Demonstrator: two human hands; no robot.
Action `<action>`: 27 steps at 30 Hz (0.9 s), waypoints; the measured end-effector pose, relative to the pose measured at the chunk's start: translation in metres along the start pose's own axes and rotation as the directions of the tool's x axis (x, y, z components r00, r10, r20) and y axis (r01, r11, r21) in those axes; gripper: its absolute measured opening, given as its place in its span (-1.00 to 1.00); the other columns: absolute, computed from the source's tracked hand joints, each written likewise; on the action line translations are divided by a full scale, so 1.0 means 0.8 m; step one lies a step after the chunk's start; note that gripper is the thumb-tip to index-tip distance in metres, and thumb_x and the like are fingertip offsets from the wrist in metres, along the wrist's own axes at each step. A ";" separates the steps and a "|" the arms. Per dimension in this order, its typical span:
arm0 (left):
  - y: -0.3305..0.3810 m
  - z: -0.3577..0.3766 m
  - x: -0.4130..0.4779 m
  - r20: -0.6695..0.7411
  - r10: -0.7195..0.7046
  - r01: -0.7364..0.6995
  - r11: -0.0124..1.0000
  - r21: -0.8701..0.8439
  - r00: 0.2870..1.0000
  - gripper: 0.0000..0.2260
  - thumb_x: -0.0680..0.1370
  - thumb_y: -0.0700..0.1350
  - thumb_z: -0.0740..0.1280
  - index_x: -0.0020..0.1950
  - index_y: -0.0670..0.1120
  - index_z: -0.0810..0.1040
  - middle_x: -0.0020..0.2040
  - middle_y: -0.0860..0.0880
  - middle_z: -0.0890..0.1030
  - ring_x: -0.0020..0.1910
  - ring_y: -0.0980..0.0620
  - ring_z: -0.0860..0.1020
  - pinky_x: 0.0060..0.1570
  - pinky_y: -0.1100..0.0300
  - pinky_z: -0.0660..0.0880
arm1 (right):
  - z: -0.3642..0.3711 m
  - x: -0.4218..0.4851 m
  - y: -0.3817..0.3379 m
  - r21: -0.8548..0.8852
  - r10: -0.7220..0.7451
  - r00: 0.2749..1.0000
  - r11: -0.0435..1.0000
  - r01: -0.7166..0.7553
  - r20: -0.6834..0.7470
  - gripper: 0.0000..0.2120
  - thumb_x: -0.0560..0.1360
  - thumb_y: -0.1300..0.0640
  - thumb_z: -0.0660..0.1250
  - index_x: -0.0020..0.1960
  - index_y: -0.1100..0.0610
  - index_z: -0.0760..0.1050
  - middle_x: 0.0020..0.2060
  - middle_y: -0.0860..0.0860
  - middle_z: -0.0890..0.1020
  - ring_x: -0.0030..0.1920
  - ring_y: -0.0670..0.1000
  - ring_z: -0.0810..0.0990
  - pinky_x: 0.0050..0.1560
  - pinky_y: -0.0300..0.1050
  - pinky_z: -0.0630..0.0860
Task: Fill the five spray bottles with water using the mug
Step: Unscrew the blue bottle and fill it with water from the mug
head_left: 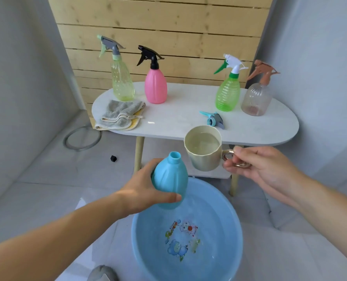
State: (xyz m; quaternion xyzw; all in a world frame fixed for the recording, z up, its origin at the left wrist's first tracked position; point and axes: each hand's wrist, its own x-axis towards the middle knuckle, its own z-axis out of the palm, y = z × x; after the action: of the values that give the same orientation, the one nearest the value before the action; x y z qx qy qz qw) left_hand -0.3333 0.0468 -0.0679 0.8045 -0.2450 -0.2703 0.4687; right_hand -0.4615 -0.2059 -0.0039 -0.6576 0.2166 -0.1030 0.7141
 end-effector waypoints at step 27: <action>-0.007 0.017 0.014 0.070 0.022 -0.022 1.000 0.002 0.997 -0.31 0.26 0.06 0.70 0.28 0.29 0.45 0.09 0.16 0.67 0.08 0.13 0.68 0.10 0.02 0.69 | 0.009 -0.016 -0.019 -0.496 -0.264 0.963 0.830 0.256 0.054 -0.76 0.57 -0.01 0.34 -0.20 -0.06 0.71 -0.20 -0.04 0.74 0.01 0.05 0.69 0.28 0.19 0.49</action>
State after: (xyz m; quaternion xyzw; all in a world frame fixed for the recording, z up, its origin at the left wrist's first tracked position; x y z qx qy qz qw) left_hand -0.3336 0.0334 -0.0808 0.7925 -0.2704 -0.2927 0.4618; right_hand -0.4674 -0.1959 0.0139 -0.8420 0.1502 -0.1452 0.4975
